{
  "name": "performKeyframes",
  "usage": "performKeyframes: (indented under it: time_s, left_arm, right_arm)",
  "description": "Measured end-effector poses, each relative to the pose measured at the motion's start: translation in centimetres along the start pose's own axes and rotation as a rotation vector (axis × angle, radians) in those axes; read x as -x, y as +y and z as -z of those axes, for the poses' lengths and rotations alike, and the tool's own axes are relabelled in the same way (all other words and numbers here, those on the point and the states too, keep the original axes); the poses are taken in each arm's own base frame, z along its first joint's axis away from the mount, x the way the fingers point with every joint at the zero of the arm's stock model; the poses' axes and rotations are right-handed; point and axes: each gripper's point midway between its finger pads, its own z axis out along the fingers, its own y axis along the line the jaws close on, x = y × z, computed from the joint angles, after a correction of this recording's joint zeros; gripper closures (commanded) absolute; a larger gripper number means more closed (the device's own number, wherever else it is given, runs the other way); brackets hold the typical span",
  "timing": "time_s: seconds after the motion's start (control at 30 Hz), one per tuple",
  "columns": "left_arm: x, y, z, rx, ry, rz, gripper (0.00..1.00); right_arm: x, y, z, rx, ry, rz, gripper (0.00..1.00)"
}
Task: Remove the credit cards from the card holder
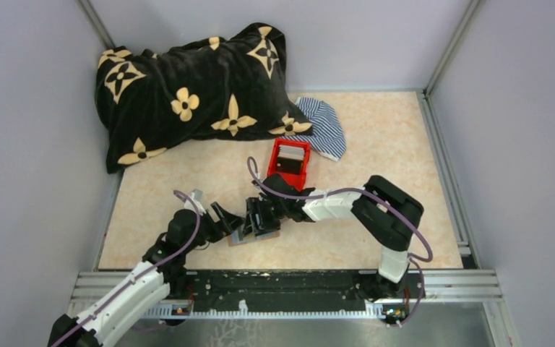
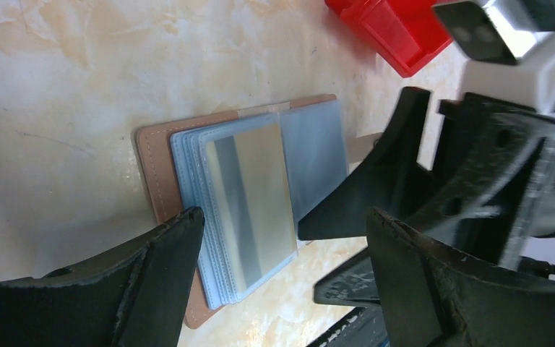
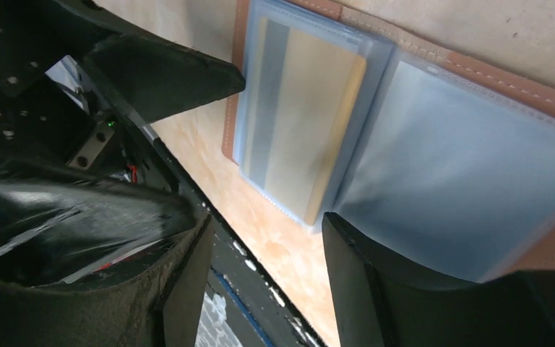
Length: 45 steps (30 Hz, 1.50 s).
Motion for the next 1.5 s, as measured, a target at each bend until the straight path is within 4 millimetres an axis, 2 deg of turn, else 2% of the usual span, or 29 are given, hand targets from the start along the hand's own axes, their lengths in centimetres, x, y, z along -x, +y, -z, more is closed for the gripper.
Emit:
performKeyframes:
  time_s: [0.17, 0.5, 0.9, 1.2, 1.5]
  left_arm:
    - [-0.1, 0.2, 0.4, -0.008, -0.011, 0.017, 0.13]
    - [0.2, -0.3, 0.8, -0.031, -0.031, 0.016, 0.13]
    - [0.0, 0.1, 0.7, -0.016, -0.019, 0.017, 0.13]
    - [0.0, 0.2, 0.7, -0.010, -0.019, 0.015, 0.14]
    - [0.0, 0.2, 0.7, -0.011, -0.020, 0.016, 0.14]
  right_arm:
    - [-0.4, -0.6, -1.1, 0.079, 0.018, -0.057, 0.44]
    - [1.4, -1.2, -1.2, 0.122, -0.037, -0.072, 0.46]
    - [1.6, 0.3, -2.7, 0.271, -0.019, -0.104, 0.48]
    - [1.1, 0.0, -2.0, 0.351, -0.037, -0.164, 0.50]
    - [1.5, 0.6, -2.5, 0.435, -0.040, -0.200, 0.53]
